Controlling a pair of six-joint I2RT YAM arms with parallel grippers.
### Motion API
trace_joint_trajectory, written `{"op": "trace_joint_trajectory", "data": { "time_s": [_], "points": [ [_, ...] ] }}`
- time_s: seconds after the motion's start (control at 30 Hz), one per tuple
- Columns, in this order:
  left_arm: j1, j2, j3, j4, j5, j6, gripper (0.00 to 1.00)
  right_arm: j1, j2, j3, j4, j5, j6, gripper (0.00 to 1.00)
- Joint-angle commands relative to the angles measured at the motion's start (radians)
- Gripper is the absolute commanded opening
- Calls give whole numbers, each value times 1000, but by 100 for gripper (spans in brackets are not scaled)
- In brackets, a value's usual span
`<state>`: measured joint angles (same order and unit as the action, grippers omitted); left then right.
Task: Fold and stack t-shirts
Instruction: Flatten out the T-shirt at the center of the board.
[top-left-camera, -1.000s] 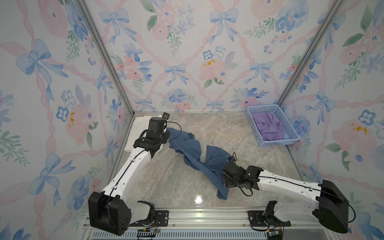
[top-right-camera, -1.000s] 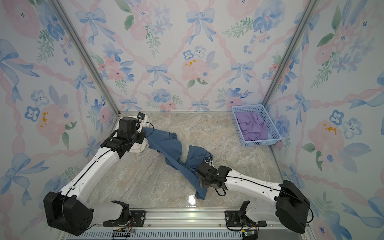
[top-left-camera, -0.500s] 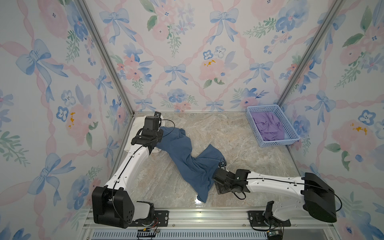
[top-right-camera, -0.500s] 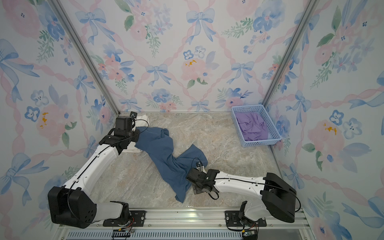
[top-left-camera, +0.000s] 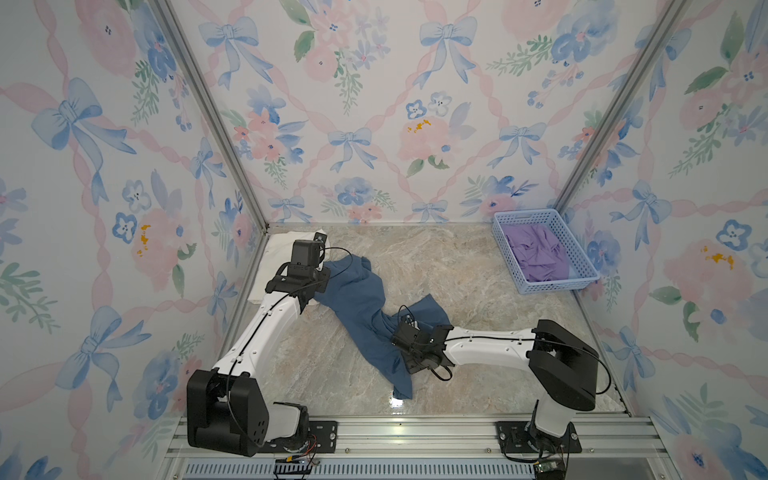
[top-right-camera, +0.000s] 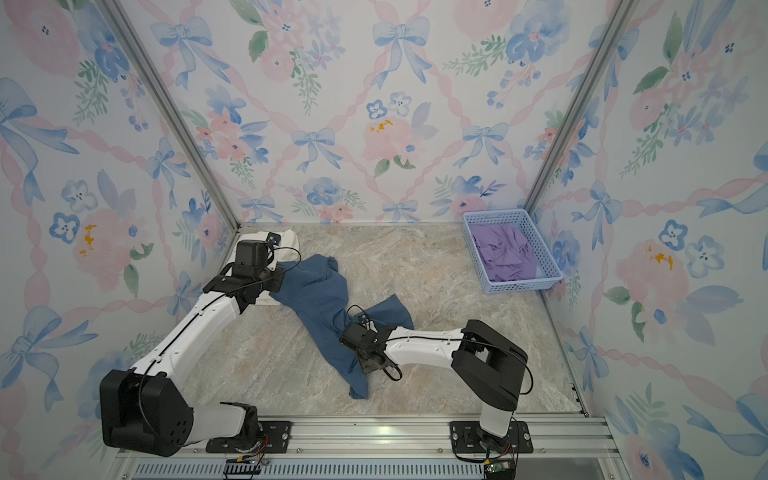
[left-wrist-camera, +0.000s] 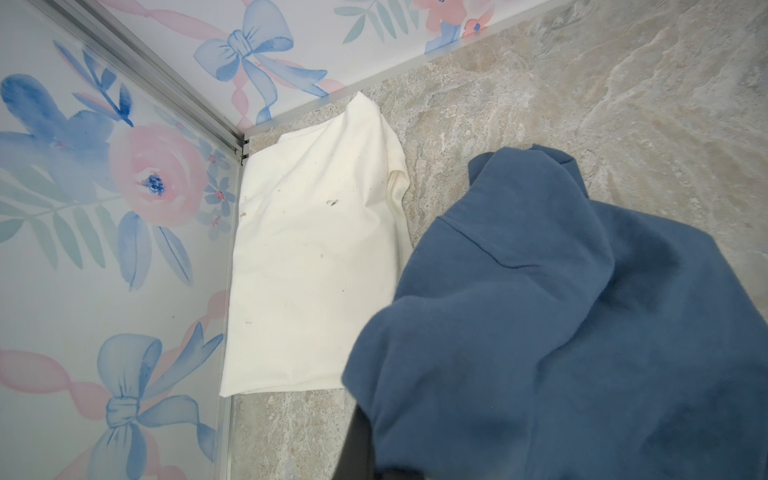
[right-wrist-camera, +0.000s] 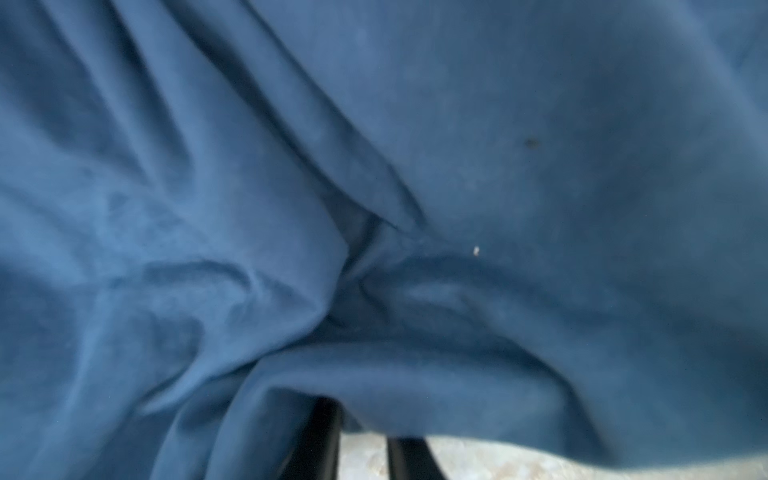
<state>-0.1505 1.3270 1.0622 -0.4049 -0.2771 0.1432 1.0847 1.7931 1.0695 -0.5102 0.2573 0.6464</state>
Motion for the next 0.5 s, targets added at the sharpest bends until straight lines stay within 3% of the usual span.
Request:
{"op": "trace_joint_trajectory", "data": {
  "time_s": [0.0,0.27,0.47],
  "points": [
    [2,2,-16,15,33,-24,0,-42,29,21,21,-14,-16,0],
    [2,8,-39,21,58,-27,0,-181,-114,182,-167,209,-158,0],
    [2,9,-62,24,74,-25,0,-393,-222,273,-224,230,-240,0]
  ]
}}
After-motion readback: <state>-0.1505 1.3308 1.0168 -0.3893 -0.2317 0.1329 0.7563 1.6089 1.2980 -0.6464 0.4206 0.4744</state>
